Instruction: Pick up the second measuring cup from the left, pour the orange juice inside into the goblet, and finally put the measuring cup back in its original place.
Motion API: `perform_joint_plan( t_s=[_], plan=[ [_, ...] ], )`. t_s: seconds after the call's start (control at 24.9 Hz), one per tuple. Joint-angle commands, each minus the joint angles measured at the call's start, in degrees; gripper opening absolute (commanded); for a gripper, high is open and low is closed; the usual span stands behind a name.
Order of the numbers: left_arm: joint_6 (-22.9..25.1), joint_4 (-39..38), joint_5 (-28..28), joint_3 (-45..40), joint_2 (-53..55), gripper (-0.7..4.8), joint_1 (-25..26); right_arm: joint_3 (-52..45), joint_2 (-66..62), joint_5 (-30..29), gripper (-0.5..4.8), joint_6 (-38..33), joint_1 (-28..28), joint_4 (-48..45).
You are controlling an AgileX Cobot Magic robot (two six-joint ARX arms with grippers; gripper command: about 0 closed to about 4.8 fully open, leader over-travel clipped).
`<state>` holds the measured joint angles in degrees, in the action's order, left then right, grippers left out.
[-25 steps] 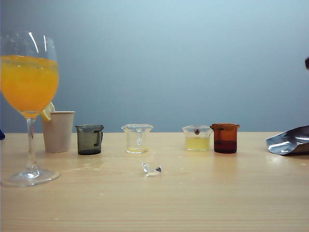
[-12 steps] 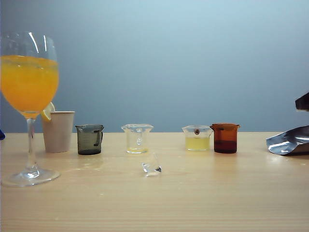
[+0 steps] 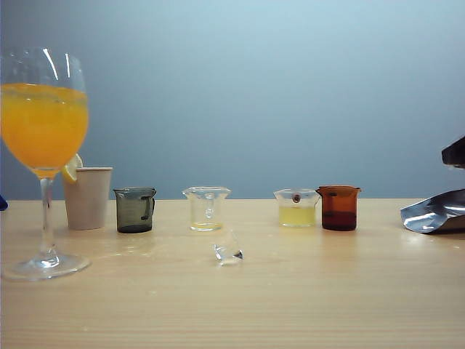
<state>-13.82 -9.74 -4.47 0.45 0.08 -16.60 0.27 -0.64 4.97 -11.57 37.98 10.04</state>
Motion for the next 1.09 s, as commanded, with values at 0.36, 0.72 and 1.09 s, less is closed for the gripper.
perform_joint_plan(
  t_s=[0.36,0.72,1.09],
  plan=[
    [0.09,-0.33,-0.7,0.09,0.02,-0.05,13.88,-0.22,0.55,-1.18,0.54,-0.24,-4.42,-0.44],
    [0.09,-0.33,-0.66,0.07,0.02,-0.05,23.61,-0.22,0.57,-1.16,0.54,-0.24,-31.61,-0.42],
    [0.09,-0.33,-0.68,0.07,0.02,-0.05,23.58,-0.22,0.57,-0.61,0.54,-0.22,-45.42,-0.42]
  ],
)
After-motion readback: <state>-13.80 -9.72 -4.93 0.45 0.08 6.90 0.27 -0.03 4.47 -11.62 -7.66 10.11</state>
